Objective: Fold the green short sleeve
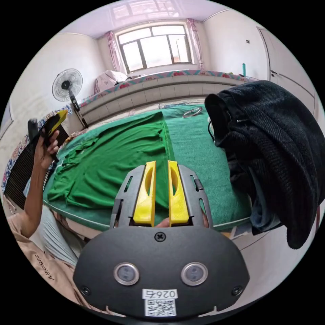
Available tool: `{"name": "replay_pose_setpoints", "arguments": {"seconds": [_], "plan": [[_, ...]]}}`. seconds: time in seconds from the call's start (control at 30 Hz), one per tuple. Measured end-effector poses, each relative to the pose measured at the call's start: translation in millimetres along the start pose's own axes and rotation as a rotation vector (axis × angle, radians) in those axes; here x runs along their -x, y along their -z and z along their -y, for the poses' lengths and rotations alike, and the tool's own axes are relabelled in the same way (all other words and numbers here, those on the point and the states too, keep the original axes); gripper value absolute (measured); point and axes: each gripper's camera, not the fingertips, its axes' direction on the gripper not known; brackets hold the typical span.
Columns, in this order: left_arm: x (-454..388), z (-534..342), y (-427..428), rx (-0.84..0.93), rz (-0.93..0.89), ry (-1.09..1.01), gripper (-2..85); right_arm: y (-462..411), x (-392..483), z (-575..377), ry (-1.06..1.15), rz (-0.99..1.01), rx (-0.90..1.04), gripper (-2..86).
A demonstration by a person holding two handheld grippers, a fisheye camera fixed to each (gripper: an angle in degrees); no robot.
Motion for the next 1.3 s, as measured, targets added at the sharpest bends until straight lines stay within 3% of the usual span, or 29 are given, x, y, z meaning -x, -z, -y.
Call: {"name": "replay_pose_setpoints", "arguments": {"seconds": [0.17, 0.27, 0.43, 0.57, 0.8, 1.03, 1.2, 1.3], "plan": [[-6.3, 75.1, -175.2, 0.338, 0.265, 0.0, 13.1, -21.5, -21.5, -22.0, 0.048, -0.022, 0.109, 7.3], [-1.5, 110.1, -253.4, 0.479, 0.299, 0.037, 15.7, -32.5, -31.0, -22.3, 0.05, -0.004, 0.146, 11.2], [20.8, 154.8, -344.6, 0.625, 0.445, 0.112, 17.6, -55.1, -51.6, -16.2, -0.015, 0.147, 0.229, 14.5], [51.2, 171.5, -406.6, 0.778, 0.555, 0.142, 19.3, -58.0, -54.2, -12.2, 0.013, 0.097, 0.23, 13.1], [95.9, 187.8, -443.4, 0.888, 0.484, 0.262, 20.0, -64.4, -49.7, -7.0, 0.058, 0.05, 0.228, 9.6], [118.5, 195.5, -448.3, 0.913, 0.505, 0.153, 5.9, -72.1, -26.1, -1.1, 0.216, -0.069, 0.249, 2.3], [145.5, 189.1, -436.5, 0.914, 0.443, 0.093, 0.7, -72.7, -47.4, 7.1, 0.14, 0.056, 0.267, -1.3], [168.4, 186.5, -407.2, 0.844, 0.361, 0.111, 0.0, -64.4, -67.1, 14.6, 0.053, 0.238, 0.235, -1.5]]}}
